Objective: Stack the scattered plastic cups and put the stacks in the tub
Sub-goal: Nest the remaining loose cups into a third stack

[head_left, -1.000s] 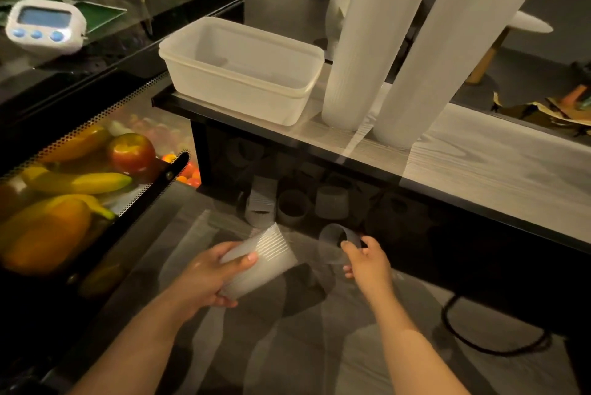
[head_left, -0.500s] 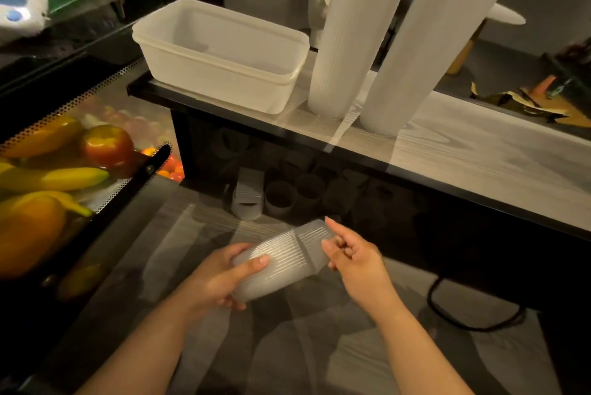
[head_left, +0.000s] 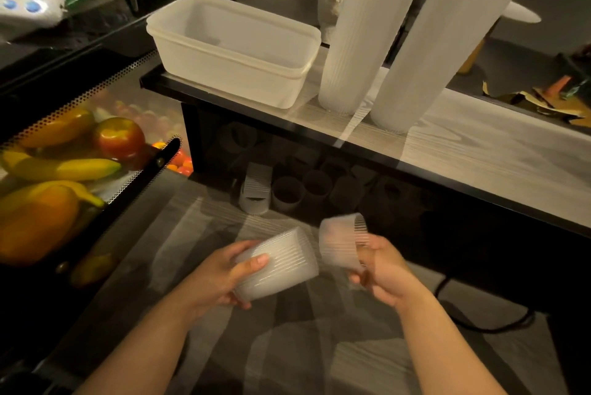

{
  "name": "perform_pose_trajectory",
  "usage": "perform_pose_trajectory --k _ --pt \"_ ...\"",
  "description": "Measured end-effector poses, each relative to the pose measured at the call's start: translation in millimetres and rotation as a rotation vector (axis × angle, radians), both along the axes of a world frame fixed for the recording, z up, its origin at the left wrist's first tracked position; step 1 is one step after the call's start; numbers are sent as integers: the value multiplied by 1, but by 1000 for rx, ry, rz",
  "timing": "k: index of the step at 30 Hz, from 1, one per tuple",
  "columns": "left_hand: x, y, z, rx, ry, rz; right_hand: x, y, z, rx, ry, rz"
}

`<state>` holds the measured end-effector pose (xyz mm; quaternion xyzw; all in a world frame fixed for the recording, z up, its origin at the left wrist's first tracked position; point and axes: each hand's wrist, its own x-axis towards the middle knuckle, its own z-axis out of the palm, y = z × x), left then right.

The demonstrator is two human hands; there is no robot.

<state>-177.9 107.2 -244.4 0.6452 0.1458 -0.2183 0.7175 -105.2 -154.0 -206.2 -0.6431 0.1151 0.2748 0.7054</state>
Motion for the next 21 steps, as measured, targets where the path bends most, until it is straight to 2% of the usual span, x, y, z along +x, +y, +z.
perform_pose_trajectory --k 2,5,11,15,17,18,19,20,21 --pt "2 -4 2 -21 11 -36 -3 8 0 27 23 188" --pt "2 -7 2 -20 40 -66 -2 15 0 28 36 322" --pt "5 -7 2 -43 47 -65 1 12 -16 -352 -171 546" --pt "8 -12 4 -2 41 -76 -5 27 -25 -299 -139 549" --pt "9 -10 5 7 33 -37 7 22 -35 -342 -219 329" --pt "10 -9 5 25 27 -12 18 17 -40 -503 -302 156" --pt "11 -8 5 47 18 11 31 11 -45 -794 -420 49" --pt "11 -6 5 66 11 31 41 7 -48 -1109 -499 45" --pt "11 -4 4 83 7 46 50 3 -49 -1302 -525 100"
